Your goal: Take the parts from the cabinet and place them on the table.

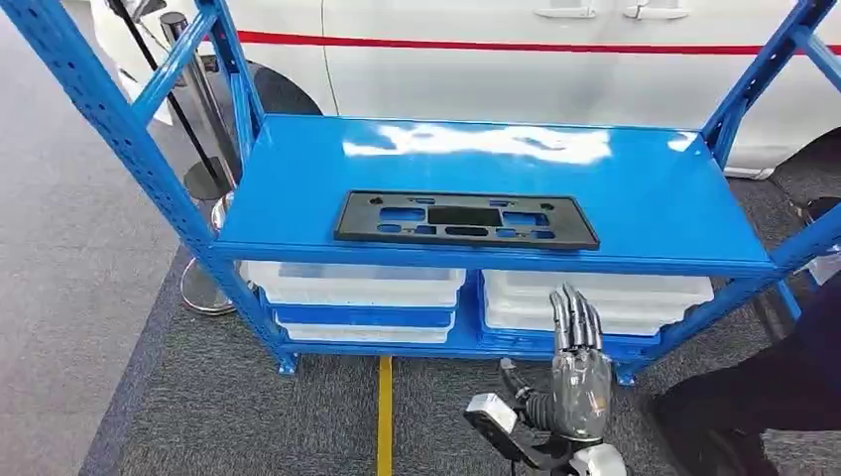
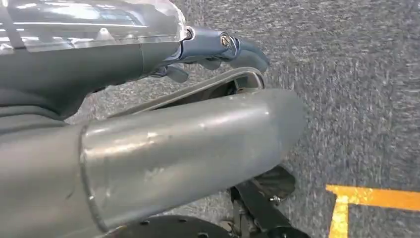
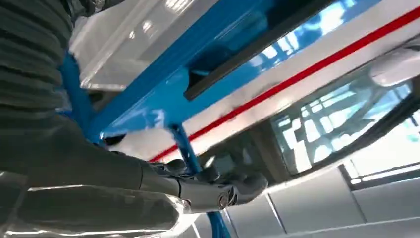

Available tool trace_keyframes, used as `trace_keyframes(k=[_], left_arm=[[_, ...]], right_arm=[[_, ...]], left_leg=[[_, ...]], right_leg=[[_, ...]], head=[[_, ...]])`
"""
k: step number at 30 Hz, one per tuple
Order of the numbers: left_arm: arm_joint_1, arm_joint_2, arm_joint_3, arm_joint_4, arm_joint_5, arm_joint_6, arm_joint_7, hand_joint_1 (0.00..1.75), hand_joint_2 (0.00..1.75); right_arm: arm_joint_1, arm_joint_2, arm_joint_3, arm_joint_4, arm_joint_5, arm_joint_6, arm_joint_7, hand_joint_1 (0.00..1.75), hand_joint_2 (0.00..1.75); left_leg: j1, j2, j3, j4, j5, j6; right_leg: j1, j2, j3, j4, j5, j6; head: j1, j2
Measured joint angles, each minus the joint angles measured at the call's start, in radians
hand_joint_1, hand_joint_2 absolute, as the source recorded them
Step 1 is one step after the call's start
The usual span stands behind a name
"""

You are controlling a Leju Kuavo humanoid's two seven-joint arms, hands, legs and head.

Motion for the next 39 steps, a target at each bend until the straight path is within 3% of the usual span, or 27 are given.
trace_keyframes(k=[2, 3, 4, 6, 8, 9, 10, 12, 14, 15, 16, 18, 19, 20, 21, 23, 25, 27, 29, 30, 31, 33, 34, 35, 36, 38, 39], left_arm=[[-0.001, 0.0, 0.001, 0.0, -0.004, -0.006, 0.003, 0.0, 0.0], [-0.002, 0.0, 0.001, 0.0, -0.006, -0.006, 0.004, 0.0, 0.0], [-0.002, 0.001, 0.003, 0.0, -0.012, -0.009, 0.005, 0.0, 0.0], [-0.002, 0.003, 0.008, 0.0, -0.023, -0.018, 0.009, 0.0, 0.0], [-0.002, 0.005, 0.009, 0.0, -0.037, -0.029, 0.016, 0.0, 0.0], [-0.003, 0.004, 0.011, 0.005, -0.045, -0.035, 0.021, 0.0, 0.0], [-0.007, 0.008, 0.015, 0.005, -0.053, -0.042, 0.026, 0.0, 0.0], [-0.009, 0.009, 0.021, 0.005, -0.069, -0.052, 0.033, 0.0, 0.0], [-0.013, 0.017, 0.023, 0.004, -0.077, -0.059, 0.04, 0.0, 0.0], [-0.014, 0.017, 0.024, 0.004, -0.079, -0.06, 0.039, 0.0, 0.0], [-0.016, 0.017, 0.024, 0.004, -0.084, -0.061, 0.04, 0.0, 0.0], [-0.016, 0.019, 0.026, 0.004, -0.087, -0.061, 0.041, 0.0, 0.0], [-0.015, 0.02, 0.026, 0.004, -0.088, -0.061, 0.043, 0.0, 0.0], [-0.01, 0.023, 0.027, 0.004, -0.088, -0.061, 0.044, 0.0, 0.0], [-0.006, 0.024, 0.028, 0.004, -0.088, -0.061, 0.044, 0.0, 0.0], [-0.005, 0.027, 0.031, 0.004, -0.092, -0.061, 0.044, 0.0, 0.0], [-0.004, 0.028, 0.034, 0.01, -0.095, -0.061, 0.043, 0.0, 0.0], [-0.007, 0.028, 0.036, 0.01, -0.099, -0.061, 0.042, 0.0, 0.0], [-0.008, 0.029, 0.044, 0.01, -0.105, -0.061, 0.041, 0.0, 0.0], [-0.006, 0.03, 0.046, 0.01, -0.106, -0.061, 0.041, 0.0, 0.0], [-0.007, 0.03, 0.048, 0.01, -0.108, -0.061, 0.041, 0.0, 0.0], [-0.011, 0.03, 0.05, 0.01, -0.109, -0.061, 0.041, 0.0, 0.0], [-0.011, 0.03, 0.051, 0.01, -0.111, -0.061, 0.042, 0.0, 0.0], [-0.01, 0.03, 0.053, 0.01, -0.112, -0.061, 0.044, 0.0, 0.0], [-0.01, 0.031, 0.055, 0.01, -0.114, -0.059, 0.044, 0.0, 0.0], [-0.009, 0.031, 0.056, 0.01, -0.117, -0.058, 0.044, 0.0, 0.0], [-0.007, 0.03, 0.056, 0.01, -0.12, -0.057, 0.044, 0.0, 0.0]], right_arm=[[0.002, 0.004, -0.015, 0.008, 0.031, -0.003, 0.016, 0.0, 1.75], [0.002, 0.003, -0.015, 0.011, 0.036, -0.003, 0.018, 0.0, 1.75], [-0.002, 0.004, -0.021, 0.023, 0.05, -0.003, 0.031, 0.0, 1.75], [-0.008, 0.004, -0.04, 0.053, 0.095, -0.005, 0.064, 0.0, 1.75], [-0.014, 0.004, -0.048, 0.077, 0.145, -0.009, 0.105, 0.0, 1.75], [-0.023, 0.004, -0.05, 0.092, 0.17, -0.011, 0.125, 0.0, 1.75], [-0.027, 0.004, -0.05, 0.103, 0.195, -0.016, 0.148, 0.0, 1.75], [-0.029, 0.004, -0.051, 0.122, 0.239, -0.022, 0.193, 0.0, 1.75], [-0.031, 0.005, -0.051, 0.133, 0.267, -0.025, 0.23, 0.0, 1.75], [-0.034, 0.005, -0.051, 0.14, 0.275, -0.028, 0.24, 0.0, 1.75], [-0.038, 0.005, -0.048, 0.144, 0.278, -0.028, 0.249, 0.0, 1.75], [-0.037, 0.004, -0.04, 0.151, 0.278, -0.029, 0.265, 0.0, 1.75], [-0.036, 0.004, -0.037, 0.153, 0.277, -0.029, 0.269, 0.0, 1.75], [-0.036, 0.004, -0.033, 0.156, 0.277, -0.029, 0.271, 0.0, 1.75], [-0.036, 0.003, -0.03, 0.158, 0.274, -0.029, 0.273, 0.0, 1.75], [-0.036, 0.003, -0.022, 0.158, 0.267, -0.029, 0.274, 0.0, 1.75], [-0.038, 0.003, -0.017, 0.158, 0.255, -0.031, 0.268, 0.0, 1.75], [-0.037, 0.003, -0.006, 0.15, 0.251, -0.034, 0.253, 0.0, 1.75], [-0.036, 0.005, 0.002, 0.142, 0.245, -0.035, 0.239, 0.0, 1.75], [-0.036, 0.006, 0.004, 0.138, 0.245, -0.035, 0.235, 0.0, 1.75], [-0.039, 0.007, 0.008, 0.134, 0.245, -0.036, 0.233, 0.0, 1.75], [-0.035, 0.007, 0.011, 0.133, 0.244, -0.036, 0.23, 0.0, 1.75], [-0.031, 0.007, 0.011, 0.133, 0.242, -0.036, 0.228, 0.0, 1.75], [-0.028, 0.007, 0.012, 0.133, 0.242, -0.036, 0.227, 0.0, 1.75], [-0.026, 0.007, 0.013, 0.133, 0.242, -0.036, 0.226, 0.0, 1.75], [-0.026, 0.007, 0.014, 0.132, 0.242, -0.036, 0.226, 0.0, 1.75], [-0.026, 0.008, 0.014, 0.132, 0.242, -0.036, 0.226, 0.0, 1.75]], left_leg=[[-0.005, 0.001, 0.0, 0.0, -0.003, 0.007], [-0.008, 0.001, 0.001, 0.001, -0.005, 0.009], [-0.012, 0.0, 0.004, 0.001, -0.007, 0.011], [-0.018, -0.003, 0.017, 0.002, -0.018, 0.012], [-0.022, -0.006, 0.034, 0.001, -0.029, 0.009], [-0.025, -0.003, 0.033, 0.002, -0.034, 0.003], [-0.02, -0.006, 0.03, 0.002, -0.037, -0.004], [-0.016, -0.002, 0.037, -0.006, -0.043, -0.014], [-0.018, -0.001, 0.06, -0.007, -0.052, -0.025], [-0.02, 0.0, 0.048, 0.033, -0.063, -0.029], [-0.015, 0.0, 0.006, 0.105, -0.09, -0.034], [-0.007, 0.0, -0.105, 0.266, -0.138, -0.046], [-0.004, 0.001, -0.147, 0.311, -0.133, -0.05], [-0.001, 0.001, -0.167, 0.308, -0.101, -0.053], [0.001, 0.001, -0.163, 0.255, -0.04, -0.055], [0.003, 0.003, -0.115, 0.083, 0.093, -0.054], [-0.005, 0.002, -0.101, 0.055, 0.087, -0.046], [-0.011, 0.002, -0.092, 0.048, 0.053, -0.027], [-0.003, 0.0, -0.079, 0.037, 0.042, -0.011], [-0.004, 0.001, -0.069, 0.032, 0.038, -0.005], [-0.004, 0.001, -0.06, 0.028, 0.032, 0.003], [-0.007, 0.0, -0.051, 0.027, 0.021, 0.009], [-0.009, -0.002, -0.044, 0.027, 0.015, 0.011], [-0.01, -0.003, -0.035, 0.027, 0.008, 0.011], [-0.012, -0.004, -0.021, 0.027, 0.0, 0.01], [-0.017, -0.005, 0.007, 0.026, -0.017, 0.008], [-0.016, -0.005, 0.01, 0.024, -0.024, 0.006]], right_leg=[[0.003, 0.0, -0.079, 0.156, -0.071, 0.002], [0.003, 0.001, -0.115, 0.221, -0.088, 0.002], [0.004, 0.001, -0.134, 0.246, -0.079, -0.001], [0.006, 0.001, -0.098, 0.154, 0.003, -0.012], [0.018, 0.002, -0.017, -0.023, 0.089, -0.035], [0.024, 0.001, -0.006, -0.038, 0.065, -0.047], [0.027, 0.001, 0.001, -0.056, 0.06, -0.044], [0.033, 0.003, 0.004, -0.06, 0.055, -0.049], [0.014, 0.004, 0.038, -0.09, 0.055, -0.051], [0.012, 0.003, 0.055, -0.099, 0.05, -0.06], [0.012, 0.0, 0.067, -0.103, 0.046, -0.064], [0.012, -0.002, 0.085, -0.103, 0.027, -0.063], [0.012, -0.001, 0.096, -0.103, 0.017, -0.061], [0.01, 0.001, 0.11, -0.103, 0.007, -0.058], [0.008, 0.004, 0.129, -0.103, -0.007, -0.055], [0.004, 0.005, 0.168, -0.103, -0.036, -0.044], [0.008, 0.009, 0.169, -0.095, -0.057, -0.026], [0.008, 0.007, 0.174, -0.106, -0.065, -0.014], [0.007, 0.006, 0.19, -0.117, -0.079, -0.002], [0.005, 0.005, 0.187, -0.092, -0.089, 0.0], [0.004, 0.005, 0.152, -0.029, -0.114, 0.001], [0.005, 0.005, 0.042, 0.14, -0.17, 0.005], [0.005, 0.005, -0.012, 0.207, -0.178, 0.005], [0.005, 0.005, -0.044, 0.228, -0.158, 0.003], [0.006, 0.005, -0.053, 0.199, -0.107, -0.002], [0.015, 0.005, -0.019, 0.05, 0.028, -0.019], [0.021, 0.006, -0.002, -0.014, 0.062, -0.033]], head=[[0.0, 0.0], [0.0, 0.0], [0.0, 0.0], [0.0, 0.0], [0.0, 0.0], [-0.002, 0.0], [0.001, 0.0], [0.001, 0.0], [0.0, 0.0], [-0.002, 0.0], [-0.003, 0.0], [-0.003, 0.0], [-0.002, 0.0], [-0.003, 0.0], [-0.002, 0.0], [-0.002, 0.0], [-0.002, 0.0], [0.0, 0.0], [-0.001, 0.0], [0.0, 0.0], [0.0, 0.0], [0.0, 0.0], [0.0, 0.0], [-0.001, 0.0], [0.0, 0.0], [0.0, 0.0], [0.0, 0.0]])
